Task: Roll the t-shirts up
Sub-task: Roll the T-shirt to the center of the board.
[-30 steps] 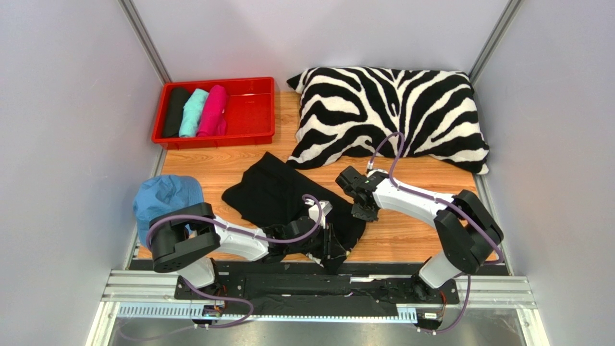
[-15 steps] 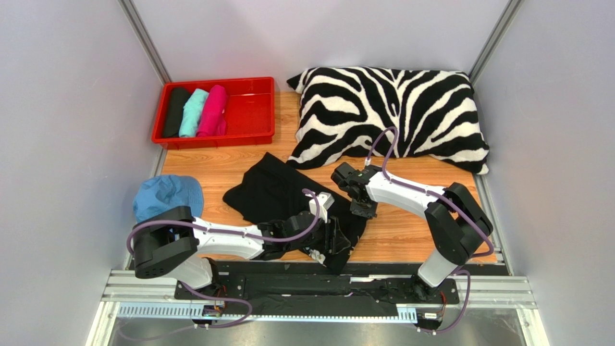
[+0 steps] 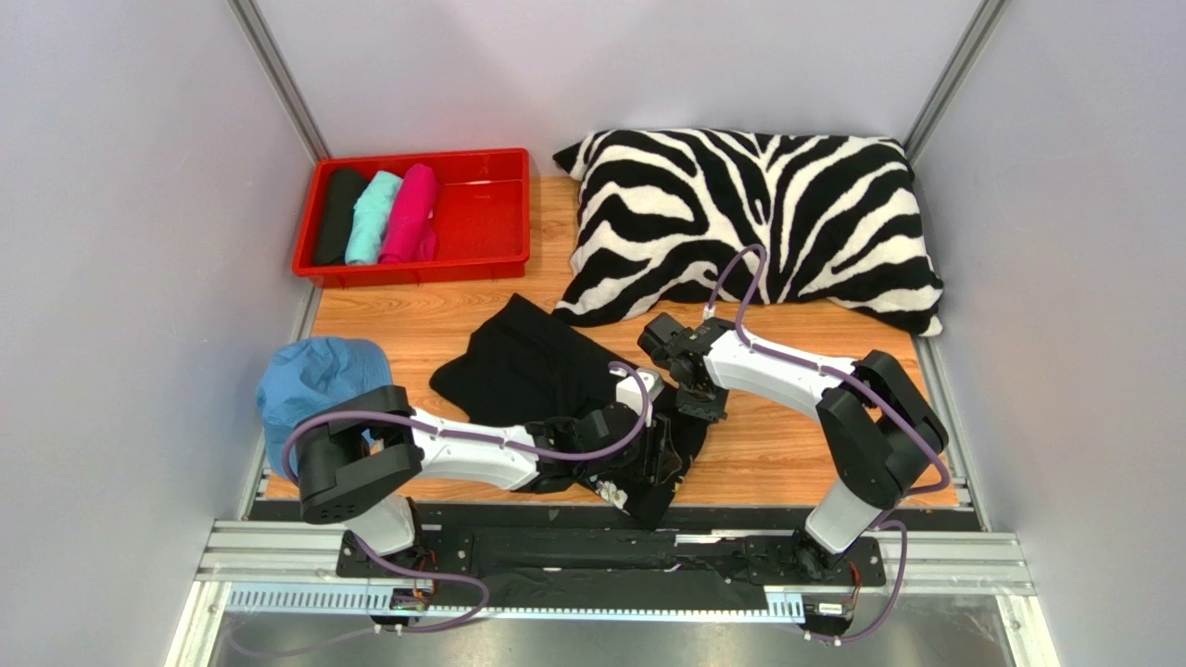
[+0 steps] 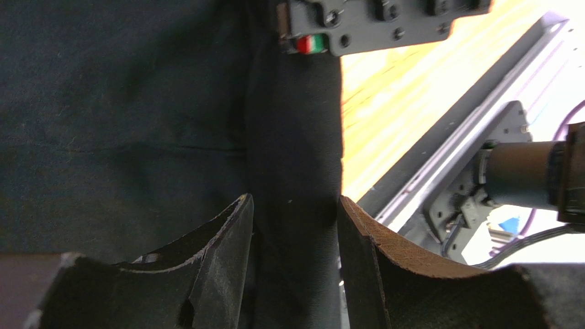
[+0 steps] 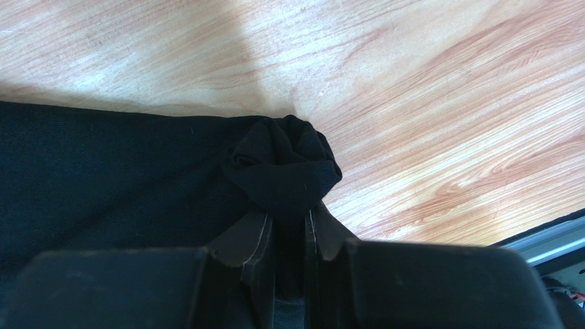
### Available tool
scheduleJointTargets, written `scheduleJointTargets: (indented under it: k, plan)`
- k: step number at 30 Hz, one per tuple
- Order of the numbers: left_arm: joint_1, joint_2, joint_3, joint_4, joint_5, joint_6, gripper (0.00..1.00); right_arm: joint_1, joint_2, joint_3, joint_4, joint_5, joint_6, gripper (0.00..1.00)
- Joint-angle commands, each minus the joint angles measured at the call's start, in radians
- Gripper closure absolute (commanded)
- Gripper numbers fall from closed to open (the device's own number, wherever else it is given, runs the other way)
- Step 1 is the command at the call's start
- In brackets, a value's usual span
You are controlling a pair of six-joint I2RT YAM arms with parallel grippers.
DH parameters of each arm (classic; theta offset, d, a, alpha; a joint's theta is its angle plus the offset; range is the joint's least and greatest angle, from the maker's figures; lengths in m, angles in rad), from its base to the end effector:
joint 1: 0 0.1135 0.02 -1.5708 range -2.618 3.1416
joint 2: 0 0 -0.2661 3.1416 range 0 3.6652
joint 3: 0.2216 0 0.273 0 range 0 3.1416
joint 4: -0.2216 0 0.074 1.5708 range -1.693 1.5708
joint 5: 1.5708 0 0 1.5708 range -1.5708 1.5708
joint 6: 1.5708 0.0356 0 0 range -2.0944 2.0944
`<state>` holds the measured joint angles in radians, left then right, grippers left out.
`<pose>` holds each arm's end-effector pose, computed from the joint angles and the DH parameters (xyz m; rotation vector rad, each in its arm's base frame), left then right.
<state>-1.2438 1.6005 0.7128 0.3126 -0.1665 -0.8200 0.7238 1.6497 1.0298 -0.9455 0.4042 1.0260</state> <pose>0.1129 -0.3145 0.1514 0.3845 2.2865 -0.9813 0.2290 0.1837 0.1662 0.4238 2.7733 -0.3627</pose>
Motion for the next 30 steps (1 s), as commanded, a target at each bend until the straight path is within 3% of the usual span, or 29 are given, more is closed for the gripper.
scheduleJointTargets:
  k: [1,17,21,24,25,28,29,30]
  plan:
    - [-0.005,0.015,0.034,-0.009,-0.013,0.032,0.43,-0.003,0.001,0.030,-0.036,0.045,0.026,0.97]
    - [-0.014,0.033,0.048,0.039,0.041,0.036,0.43,-0.001,0.015,0.042,-0.041,0.047,0.031,0.97]
    - [-0.014,0.045,0.048,0.031,0.027,0.001,0.50,-0.001,0.018,0.047,-0.041,0.044,0.032,0.96]
    - [-0.014,0.049,0.039,0.033,0.016,-0.014,0.62,0.000,0.018,0.050,-0.041,0.044,0.029,0.95]
    - [-0.014,0.052,0.039,0.023,0.012,-0.018,0.70,0.000,0.016,0.050,-0.039,0.042,0.031,0.93]
    - [-0.014,0.055,0.028,0.025,0.006,-0.037,0.84,0.000,0.009,0.050,-0.032,0.039,0.023,0.73]
    - [-0.014,0.056,0.024,0.031,0.004,-0.045,0.87,0.000,0.004,0.047,-0.030,0.039,0.022,0.55]
    - [-0.014,0.055,0.011,0.036,0.002,-0.057,0.90,-0.001,-0.013,0.046,-0.026,0.039,0.023,0.49]
